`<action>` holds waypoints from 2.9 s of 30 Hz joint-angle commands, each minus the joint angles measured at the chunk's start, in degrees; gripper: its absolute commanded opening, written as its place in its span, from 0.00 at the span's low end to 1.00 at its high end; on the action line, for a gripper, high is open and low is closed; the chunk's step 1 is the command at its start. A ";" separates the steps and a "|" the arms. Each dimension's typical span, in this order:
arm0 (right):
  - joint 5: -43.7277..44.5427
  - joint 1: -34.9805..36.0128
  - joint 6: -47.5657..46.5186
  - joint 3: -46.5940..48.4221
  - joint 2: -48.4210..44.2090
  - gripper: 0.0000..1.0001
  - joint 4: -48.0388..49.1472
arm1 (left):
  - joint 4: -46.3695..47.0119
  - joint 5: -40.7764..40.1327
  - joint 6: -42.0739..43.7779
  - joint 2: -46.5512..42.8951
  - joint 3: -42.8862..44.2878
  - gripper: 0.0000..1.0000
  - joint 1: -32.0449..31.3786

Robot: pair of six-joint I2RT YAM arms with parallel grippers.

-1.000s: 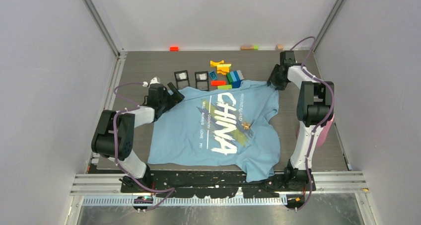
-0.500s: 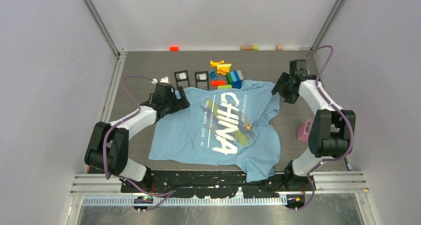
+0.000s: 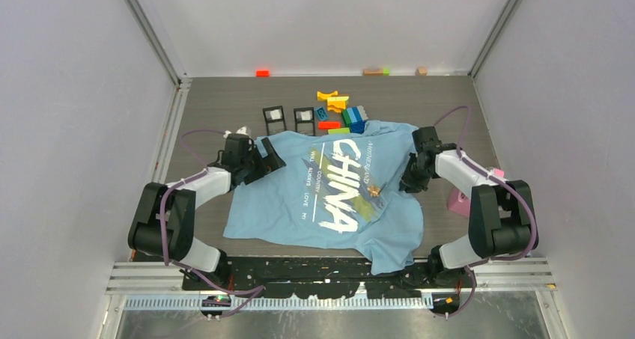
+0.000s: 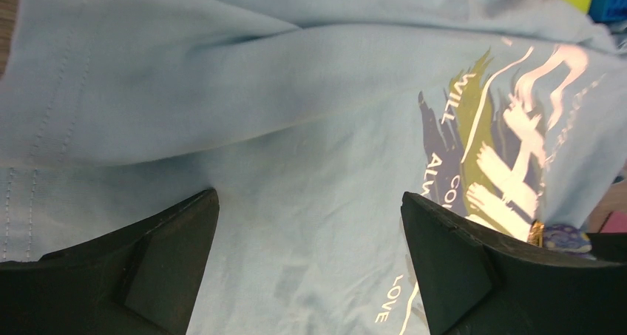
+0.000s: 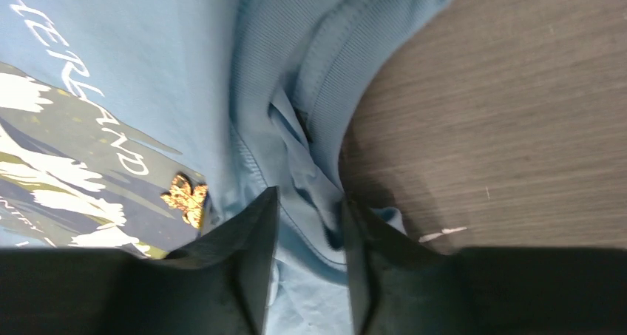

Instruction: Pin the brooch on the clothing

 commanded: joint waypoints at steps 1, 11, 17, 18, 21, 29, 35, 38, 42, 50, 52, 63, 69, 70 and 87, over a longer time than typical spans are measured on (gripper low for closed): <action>6.60 -0.16 2.57 -1.50 -3.50 0.12 -0.22 | 1.22 1.44 -3.37 2.14 -6.18 1.00 4.18; 11.72 -2.76 5.10 -3.50 -5.99 0.00 -2.32 | 0.11 -3.08 -2.53 -4.73 -10.75 1.00 7.61; 14.49 -3.85 5.94 -5.18 -7.28 0.00 -3.14 | -2.09 -3.54 -1.19 -5.98 -11.82 1.00 9.81; 14.57 -4.12 6.13 -5.38 -7.56 0.00 -3.16 | -1.94 -3.23 -1.23 -6.26 -12.15 1.00 10.23; 15.66 -5.34 7.13 -5.69 -9.48 0.00 -4.19 | -1.85 -2.86 -1.32 -7.05 -12.53 1.00 10.97; 9.62 -6.50 4.61 -3.93 -15.19 0.31 -4.99 | -8.16 -2.10 4.64 -13.41 -7.65 1.00 9.39; 7.00 -3.86 1.29 -0.82 -18.72 0.68 -3.89 | -12.87 -8.69 8.26 -19.07 -1.90 1.00 -6.85; 5.72 -0.32 0.01 1.92 -16.23 0.69 -1.98 | -9.79 -9.85 9.24 -19.52 -1.00 1.00 -17.71; 7.10 5.81 -1.16 7.19 -9.12 0.68 0.36 | -4.07 -10.57 9.18 -16.92 -0.19 1.00 -31.73; 8.65 11.86 -2.11 15.85 7.51 0.67 6.17 | 6.22 -12.90 10.83 -3.56 3.86 1.00 -53.56; 10.02 12.36 -2.80 18.59 11.66 0.65 6.09 | 7.87 -13.49 11.45 0.63 5.30 1.00 -56.17; 13.22 12.92 -4.45 24.63 23.76 0.54 6.77 | 8.80 -15.67 15.83 8.58 9.80 0.85 -61.33; 14.17 12.92 -3.05 24.38 27.10 0.35 6.93 | 11.74 -8.88 20.58 12.13 10.10 0.65 -62.33; 14.37 12.97 -2.77 24.28 27.34 0.32 6.81 | 11.52 -6.88 21.98 13.07 10.46 0.58 -62.36; 19.96 11.83 -0.59 33.02 33.19 0.01 2.35 | -2.92 -3.08 25.78 12.56 13.23 0.00 -68.67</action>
